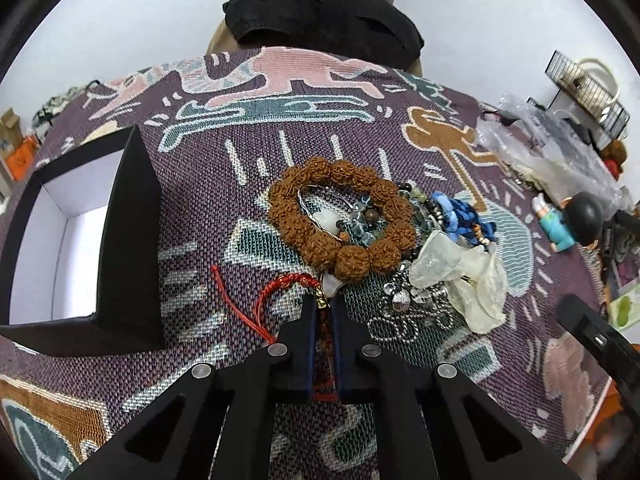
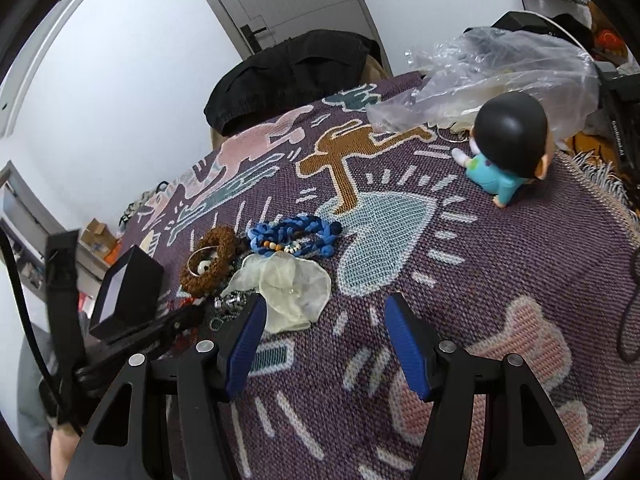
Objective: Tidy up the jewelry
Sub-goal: 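Lower the left gripper onto the red string bracelet and grasp it, then carry the red bracelet into the black box and release with left gripper while right gripper grasps the white pouch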
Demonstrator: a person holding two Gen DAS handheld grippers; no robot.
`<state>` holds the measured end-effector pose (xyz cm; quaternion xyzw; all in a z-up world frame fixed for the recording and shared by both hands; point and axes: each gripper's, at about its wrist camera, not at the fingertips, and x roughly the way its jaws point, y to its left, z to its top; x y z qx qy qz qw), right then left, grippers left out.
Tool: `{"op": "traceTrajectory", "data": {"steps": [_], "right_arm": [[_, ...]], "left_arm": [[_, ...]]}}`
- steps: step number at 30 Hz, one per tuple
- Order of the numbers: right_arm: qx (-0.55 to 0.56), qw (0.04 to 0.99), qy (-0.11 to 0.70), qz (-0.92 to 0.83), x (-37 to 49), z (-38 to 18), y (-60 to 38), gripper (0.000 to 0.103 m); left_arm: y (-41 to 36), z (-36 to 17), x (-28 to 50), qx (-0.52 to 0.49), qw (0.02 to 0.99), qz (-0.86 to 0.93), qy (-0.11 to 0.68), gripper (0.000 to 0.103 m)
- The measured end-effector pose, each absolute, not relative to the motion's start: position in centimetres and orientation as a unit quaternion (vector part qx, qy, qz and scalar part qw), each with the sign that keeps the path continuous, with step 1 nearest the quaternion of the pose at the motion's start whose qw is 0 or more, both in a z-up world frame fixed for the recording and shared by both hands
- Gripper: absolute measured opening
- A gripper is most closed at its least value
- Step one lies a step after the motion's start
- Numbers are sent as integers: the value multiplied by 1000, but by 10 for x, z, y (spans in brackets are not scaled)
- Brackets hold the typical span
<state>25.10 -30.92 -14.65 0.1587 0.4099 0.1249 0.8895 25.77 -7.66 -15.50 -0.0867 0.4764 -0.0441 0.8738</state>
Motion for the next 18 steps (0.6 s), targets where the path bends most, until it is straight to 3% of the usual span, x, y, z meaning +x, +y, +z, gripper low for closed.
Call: {"op": "traceTrajectory", "data": {"steps": [14, 16, 17, 18], "right_arm": [[66, 881, 451, 127, 276, -167, -266, 63], [49, 882, 452, 124, 278, -171, -261, 45], [46, 881, 454, 126, 278, -172, -260, 12], [45, 878, 459, 130, 280, -172, -260, 3]], "left_arm": [[-55, -101, 225, -102, 904, -75, 408, 7], [-50, -92, 221, -103, 908, -79, 399, 7], [-47, -90, 220, -103, 910, -79, 395, 7], [-45, -87, 219, -102, 911, -79, 391, 7]]}}
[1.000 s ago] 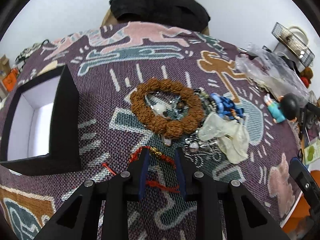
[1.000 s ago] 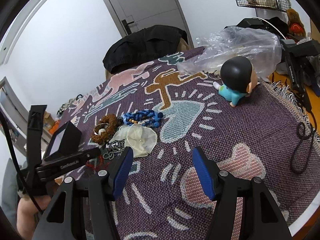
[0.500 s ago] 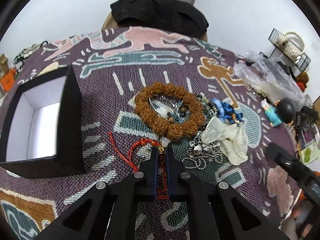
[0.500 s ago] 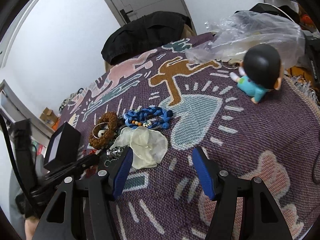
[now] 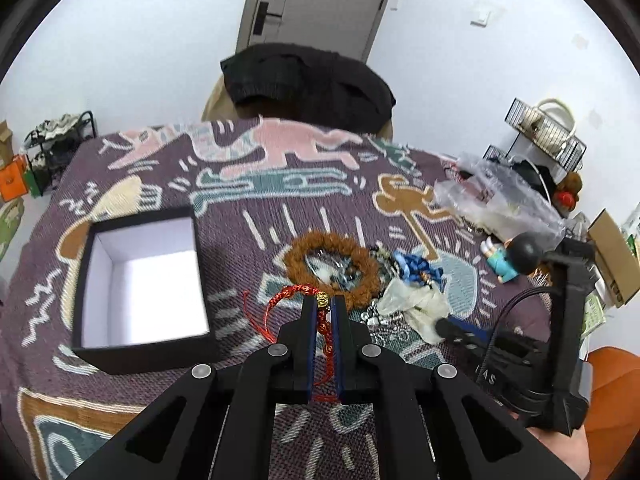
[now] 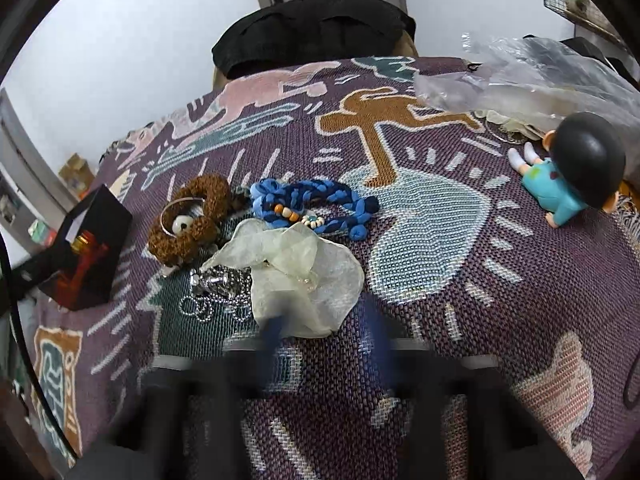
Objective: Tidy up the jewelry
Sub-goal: 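Carry the red bracelet into the black box and release with left gripper while right gripper grasps the white pouch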
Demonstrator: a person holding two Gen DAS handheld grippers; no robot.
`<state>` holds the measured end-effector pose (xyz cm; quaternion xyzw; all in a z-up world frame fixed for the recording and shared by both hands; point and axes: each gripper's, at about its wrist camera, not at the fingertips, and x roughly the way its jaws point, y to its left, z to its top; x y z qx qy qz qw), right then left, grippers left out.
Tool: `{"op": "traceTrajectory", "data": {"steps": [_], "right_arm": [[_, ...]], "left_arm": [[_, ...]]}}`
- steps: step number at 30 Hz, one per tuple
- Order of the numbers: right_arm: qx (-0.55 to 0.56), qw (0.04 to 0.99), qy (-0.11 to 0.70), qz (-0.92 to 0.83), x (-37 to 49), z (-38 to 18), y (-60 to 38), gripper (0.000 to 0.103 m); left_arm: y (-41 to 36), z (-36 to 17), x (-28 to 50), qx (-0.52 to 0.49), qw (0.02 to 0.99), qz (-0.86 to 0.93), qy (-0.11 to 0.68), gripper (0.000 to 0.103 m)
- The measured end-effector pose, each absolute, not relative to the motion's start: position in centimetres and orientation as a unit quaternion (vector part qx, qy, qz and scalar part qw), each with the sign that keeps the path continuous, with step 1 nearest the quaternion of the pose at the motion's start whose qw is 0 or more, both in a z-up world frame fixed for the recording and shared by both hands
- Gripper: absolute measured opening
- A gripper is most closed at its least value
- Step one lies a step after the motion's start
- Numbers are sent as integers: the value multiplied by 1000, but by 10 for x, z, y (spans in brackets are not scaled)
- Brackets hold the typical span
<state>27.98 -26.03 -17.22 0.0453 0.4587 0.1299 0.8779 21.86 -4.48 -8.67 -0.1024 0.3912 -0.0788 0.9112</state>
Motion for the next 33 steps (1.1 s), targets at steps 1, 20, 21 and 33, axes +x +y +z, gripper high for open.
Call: {"op": "traceTrajectory", "data": {"steps": [1, 20, 21, 33], "right_arm": [[49, 877, 459, 134, 281, -171, -261, 3], [32, 923, 340, 175, 249, -57, -236, 3], [30, 925, 336, 177, 249, -53, -233, 3], [8, 926, 309, 217, 248, -18, -178, 3]], "left_arm": [[-41, -83, 217, -104, 913, -78, 387, 7], [43, -63, 223, -135, 923, -46, 357, 7], [47, -63, 224, -137, 923, -45, 356, 7], [86, -76, 227, -199, 917, -35, 344, 90]]}}
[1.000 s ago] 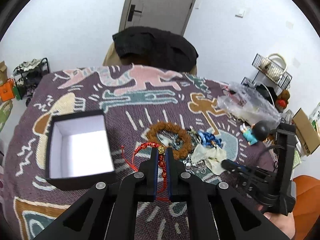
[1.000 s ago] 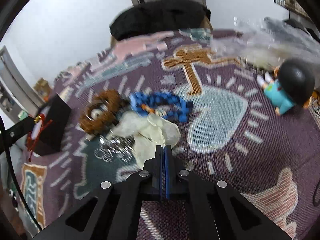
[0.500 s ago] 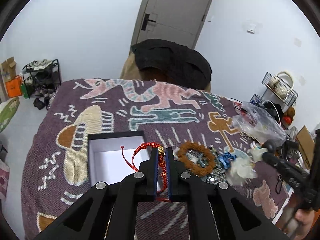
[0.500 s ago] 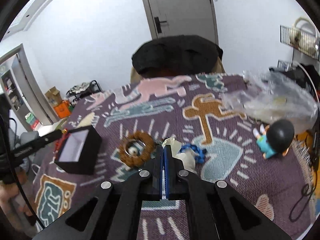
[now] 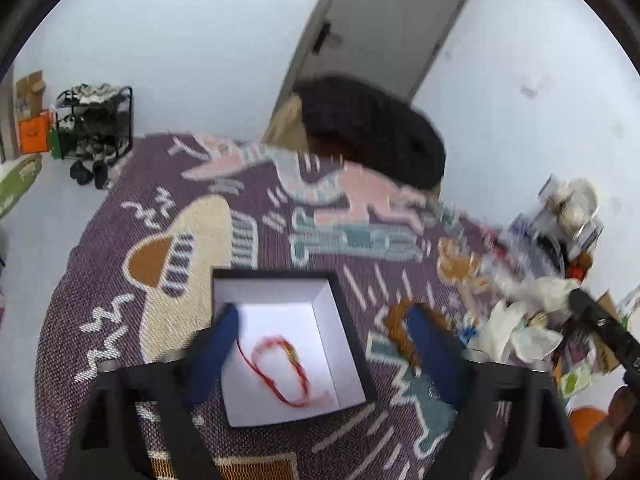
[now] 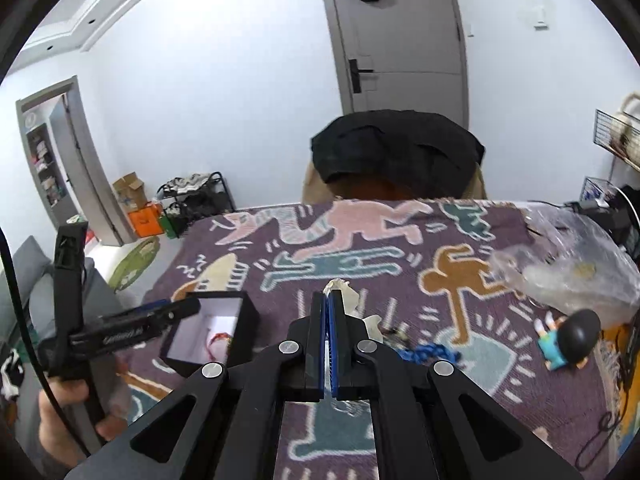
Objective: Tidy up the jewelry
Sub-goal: 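Carry the red bracelet into the black box and release with left gripper while right gripper grasps the white pouch, then lower the white pouch into the black box and open the right gripper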
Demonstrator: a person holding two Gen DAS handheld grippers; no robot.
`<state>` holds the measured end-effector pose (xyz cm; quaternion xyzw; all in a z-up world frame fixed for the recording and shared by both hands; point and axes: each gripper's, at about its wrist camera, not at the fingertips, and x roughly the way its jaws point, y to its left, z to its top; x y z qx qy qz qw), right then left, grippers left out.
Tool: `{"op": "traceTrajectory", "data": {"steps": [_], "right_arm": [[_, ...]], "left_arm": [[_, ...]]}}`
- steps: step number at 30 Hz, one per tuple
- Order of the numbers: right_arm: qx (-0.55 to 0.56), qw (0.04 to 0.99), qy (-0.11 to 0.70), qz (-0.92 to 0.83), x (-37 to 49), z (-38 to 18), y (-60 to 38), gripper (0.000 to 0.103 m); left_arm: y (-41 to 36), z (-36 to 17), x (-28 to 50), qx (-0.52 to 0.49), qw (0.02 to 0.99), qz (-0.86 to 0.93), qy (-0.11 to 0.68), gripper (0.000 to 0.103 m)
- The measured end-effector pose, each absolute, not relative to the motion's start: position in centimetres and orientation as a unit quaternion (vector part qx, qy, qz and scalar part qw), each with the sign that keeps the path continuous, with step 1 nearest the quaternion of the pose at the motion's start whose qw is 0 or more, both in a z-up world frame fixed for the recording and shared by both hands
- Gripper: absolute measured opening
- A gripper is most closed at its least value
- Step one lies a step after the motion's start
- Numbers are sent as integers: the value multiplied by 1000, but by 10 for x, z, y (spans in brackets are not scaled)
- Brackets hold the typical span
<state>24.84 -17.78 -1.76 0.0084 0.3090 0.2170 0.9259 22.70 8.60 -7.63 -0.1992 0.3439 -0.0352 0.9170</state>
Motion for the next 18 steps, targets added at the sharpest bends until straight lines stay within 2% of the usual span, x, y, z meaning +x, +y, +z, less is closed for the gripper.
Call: {"op": "traceTrajectory", "data": {"steps": [18], "right_arm": [[-5, 901, 310, 302, 254, -3, -70, 3]], "left_arm": [[138, -61, 180, -169, 938, 15, 302, 90]]}}
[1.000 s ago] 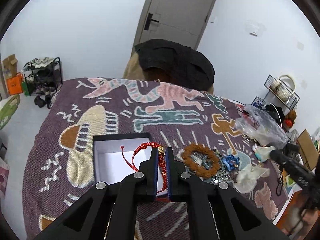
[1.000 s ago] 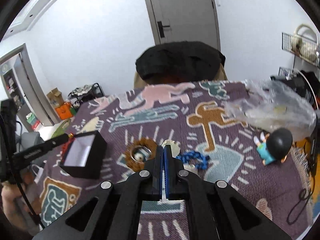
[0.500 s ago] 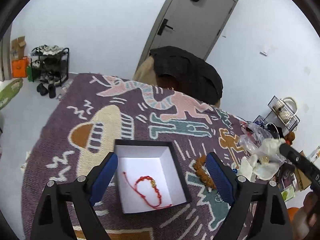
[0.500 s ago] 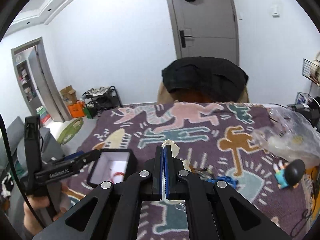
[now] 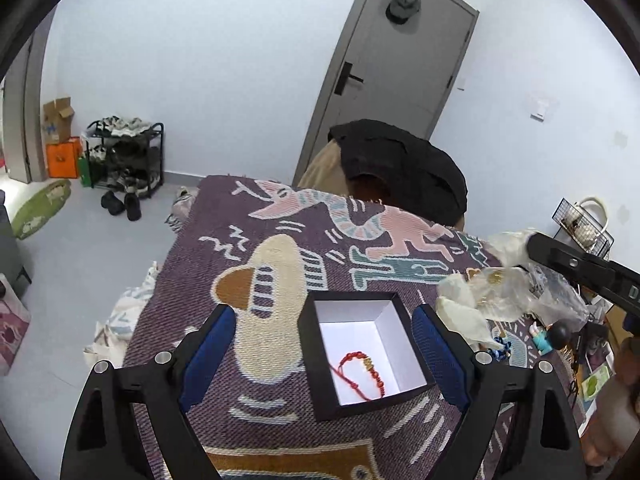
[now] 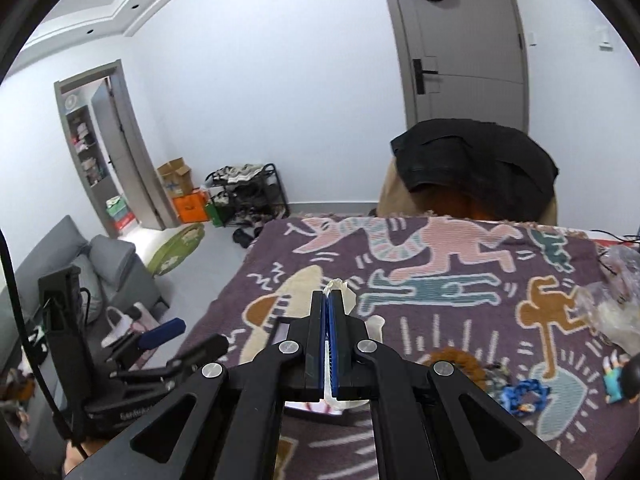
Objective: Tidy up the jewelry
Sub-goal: 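Lower the white pouch into the black box and open the right gripper, then grasp the brown wooden bead bracelet with left gripper while right gripper grasps the blue beaded bracelet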
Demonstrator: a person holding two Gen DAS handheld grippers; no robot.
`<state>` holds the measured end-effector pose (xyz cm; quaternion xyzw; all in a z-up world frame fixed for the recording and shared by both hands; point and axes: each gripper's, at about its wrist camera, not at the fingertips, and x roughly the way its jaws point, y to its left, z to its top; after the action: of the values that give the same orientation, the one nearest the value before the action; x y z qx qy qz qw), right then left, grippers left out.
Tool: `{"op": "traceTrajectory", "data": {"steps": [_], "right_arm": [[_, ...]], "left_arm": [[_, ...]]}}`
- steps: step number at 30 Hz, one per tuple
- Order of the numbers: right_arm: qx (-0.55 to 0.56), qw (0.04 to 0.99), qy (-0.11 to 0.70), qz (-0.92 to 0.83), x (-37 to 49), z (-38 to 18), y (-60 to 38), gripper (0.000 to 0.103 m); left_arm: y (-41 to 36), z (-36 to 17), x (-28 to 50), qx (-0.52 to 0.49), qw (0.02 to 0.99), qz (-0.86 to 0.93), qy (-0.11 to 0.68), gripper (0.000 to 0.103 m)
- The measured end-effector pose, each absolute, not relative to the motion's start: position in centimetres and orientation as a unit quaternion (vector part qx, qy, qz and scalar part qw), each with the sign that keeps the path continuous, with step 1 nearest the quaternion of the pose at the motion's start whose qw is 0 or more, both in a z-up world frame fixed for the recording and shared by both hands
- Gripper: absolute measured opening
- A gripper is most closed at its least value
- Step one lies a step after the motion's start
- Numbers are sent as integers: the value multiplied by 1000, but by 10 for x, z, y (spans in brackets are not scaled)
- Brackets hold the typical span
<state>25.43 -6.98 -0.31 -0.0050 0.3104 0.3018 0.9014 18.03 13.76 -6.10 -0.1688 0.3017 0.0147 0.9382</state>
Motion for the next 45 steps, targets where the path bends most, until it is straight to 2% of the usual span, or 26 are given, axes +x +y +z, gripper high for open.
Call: {"op": "traceTrajectory", "data": {"steps": [4, 5, 6, 8, 9, 21, 40, 41, 43, 45], "right_arm": [[-4, 895, 306, 325, 254, -6, -55, 7], [-4, 890, 310, 335, 254, -8, -51, 25], [-5, 887, 313, 339, 254, -9, -49, 60], [3, 889, 304, 343, 252, -10, -52, 94], [9, 891, 295, 344, 250, -10, -55, 96], [47, 907, 314, 278, 260, -21, -142, 96], [83, 913, 352, 186, 268, -63, -253, 95], [87, 913, 355, 183, 269, -66, -257, 94], [101, 909, 364, 175, 273, -75, -267, 84], [115, 903, 378, 171, 278, -82, -275, 70]], "left_arm": [[142, -62, 175, -166, 940, 21, 299, 90], [143, -62, 174, -167, 940, 21, 296, 90], [143, -62, 173, -166, 941, 21, 293, 90], [140, -61, 172, -160, 944, 24, 289, 90], [138, -60, 172, -156, 945, 26, 287, 90], [93, -45, 182, -140, 949, -2, 283, 90], [-11, -47, 208, -49, 940, -83, 327, 88], [-18, -49, 210, -43, 939, -88, 330, 85], [-30, -52, 216, -34, 934, -100, 341, 79], [-40, -56, 222, -31, 929, -111, 352, 73]]}}
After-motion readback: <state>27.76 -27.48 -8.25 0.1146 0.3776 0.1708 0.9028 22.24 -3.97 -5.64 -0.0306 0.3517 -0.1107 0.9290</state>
